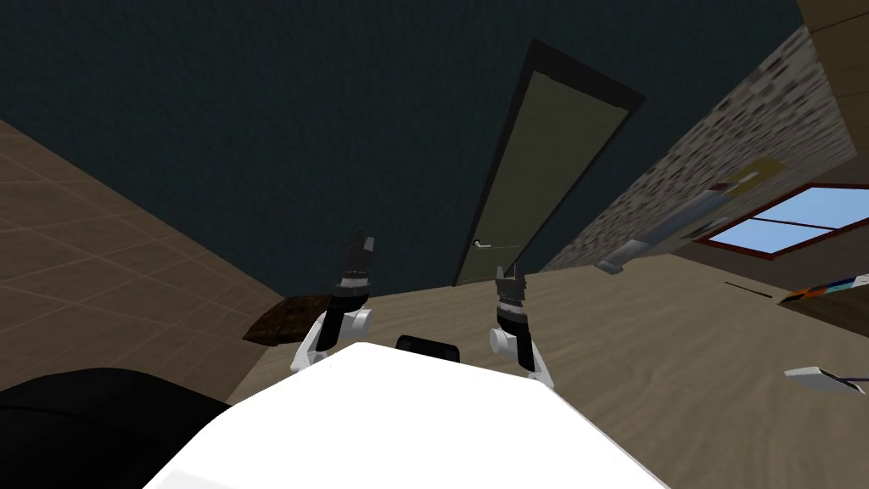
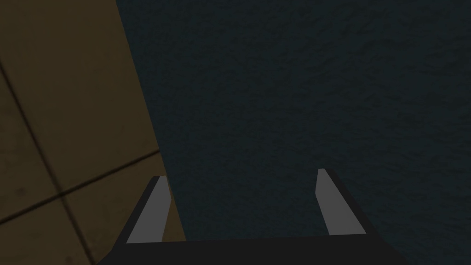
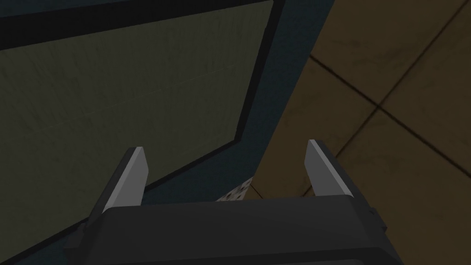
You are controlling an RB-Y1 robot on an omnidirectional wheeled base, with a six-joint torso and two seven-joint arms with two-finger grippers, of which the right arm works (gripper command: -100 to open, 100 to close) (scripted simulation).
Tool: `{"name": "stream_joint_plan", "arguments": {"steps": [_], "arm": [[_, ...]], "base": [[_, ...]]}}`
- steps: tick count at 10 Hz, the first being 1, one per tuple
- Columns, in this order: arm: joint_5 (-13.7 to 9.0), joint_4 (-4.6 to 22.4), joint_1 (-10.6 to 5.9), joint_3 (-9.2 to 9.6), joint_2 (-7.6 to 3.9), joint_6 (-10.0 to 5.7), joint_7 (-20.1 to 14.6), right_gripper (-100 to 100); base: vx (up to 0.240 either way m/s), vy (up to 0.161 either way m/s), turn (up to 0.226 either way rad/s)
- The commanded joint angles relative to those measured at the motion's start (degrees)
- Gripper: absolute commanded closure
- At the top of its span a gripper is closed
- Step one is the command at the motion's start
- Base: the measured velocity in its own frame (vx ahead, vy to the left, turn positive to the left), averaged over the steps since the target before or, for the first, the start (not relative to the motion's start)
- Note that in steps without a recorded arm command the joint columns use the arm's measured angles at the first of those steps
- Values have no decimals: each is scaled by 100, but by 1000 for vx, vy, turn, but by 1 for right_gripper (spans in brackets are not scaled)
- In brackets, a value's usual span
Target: Pull the door open
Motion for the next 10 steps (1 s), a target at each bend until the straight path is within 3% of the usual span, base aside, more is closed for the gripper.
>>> {"name": "stream_joint_plan", "arguments": {"steps": [1,10], "arm": [[-56,267,-88,36,-21,-41,27,-100],[-403,1715,-536,186,-203,-240,119,-100]], "base": [[67,-91,136],[73,-101,115]]}}
